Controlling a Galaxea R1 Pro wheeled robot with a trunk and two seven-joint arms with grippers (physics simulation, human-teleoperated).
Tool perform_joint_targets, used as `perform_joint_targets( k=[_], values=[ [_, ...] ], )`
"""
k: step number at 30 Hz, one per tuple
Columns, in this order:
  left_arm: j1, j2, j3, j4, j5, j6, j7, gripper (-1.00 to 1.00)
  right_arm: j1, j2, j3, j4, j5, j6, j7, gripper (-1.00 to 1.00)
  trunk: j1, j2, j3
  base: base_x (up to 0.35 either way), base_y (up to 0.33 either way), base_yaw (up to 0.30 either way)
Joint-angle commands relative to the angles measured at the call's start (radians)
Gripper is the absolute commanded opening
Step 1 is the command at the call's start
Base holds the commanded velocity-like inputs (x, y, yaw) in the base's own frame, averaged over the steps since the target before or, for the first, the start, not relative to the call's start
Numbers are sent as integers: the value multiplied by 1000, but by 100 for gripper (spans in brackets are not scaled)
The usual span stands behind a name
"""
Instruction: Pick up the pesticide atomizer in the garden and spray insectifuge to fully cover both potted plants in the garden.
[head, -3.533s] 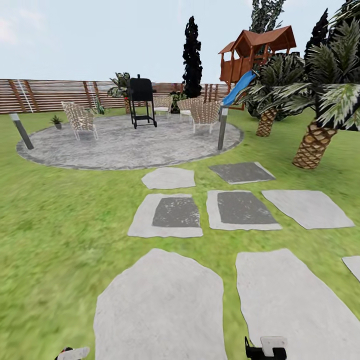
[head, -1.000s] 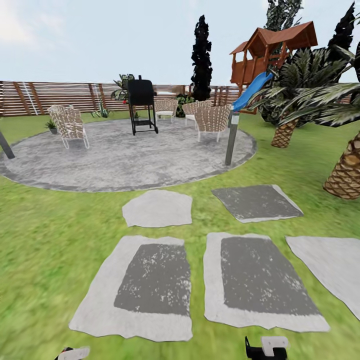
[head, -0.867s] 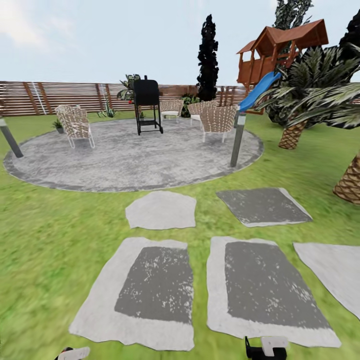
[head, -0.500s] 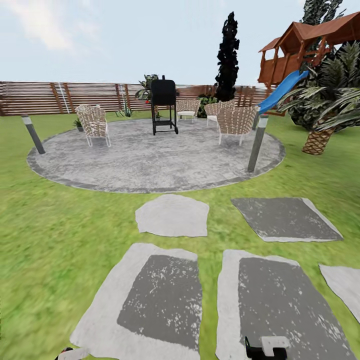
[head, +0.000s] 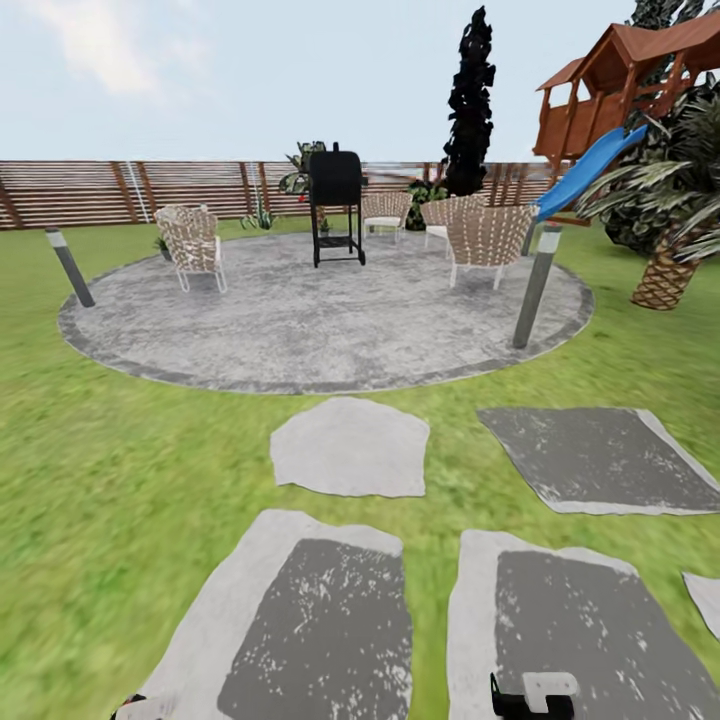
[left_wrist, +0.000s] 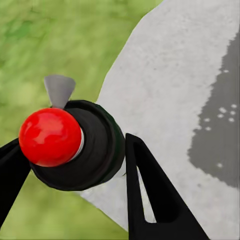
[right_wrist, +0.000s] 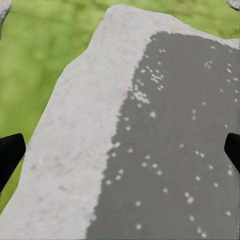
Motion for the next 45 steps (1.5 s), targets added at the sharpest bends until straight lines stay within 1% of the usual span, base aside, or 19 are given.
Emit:
perform_joint_targets(
  k=[1, 6, 10, 21, 39, 45],
  values=[
    [-1, 0, -1, 1, 0, -3, 3, -100, -1, 0, -1, 1, 11, -1, -8, 100, 0, 0, -1, 337, -1, 0],
    [-1, 0, -1, 1, 1, -3, 3, -100, -1, 0, -1, 1, 11, -1, -8, 100, 0, 0, -1, 337, 0, 7],
    [-1, 0, -1, 1, 1, -3, 4, -100, -1, 0, -1, 1, 11, -1, -8, 100, 0, 0, -1, 337, 0, 153],
    [-1, 0, -1, 1, 1, -3, 5, -100, -1, 1, -1, 2, 11, -1, -8, 100, 0, 0, 5, 337, 0, 245],
    [0, 0, -1, 1, 1, -3, 5, -100, -1, 2, -1, 1, 11, -1, -8, 100, 0, 0, 6, 337, 0, 277],
    [-1, 0, -1, 1, 1, -3, 4, -100, 0, 1, -1, 2, 11, -1, -7, 100, 0, 0, 6, 338, 0, 87]
  ],
)
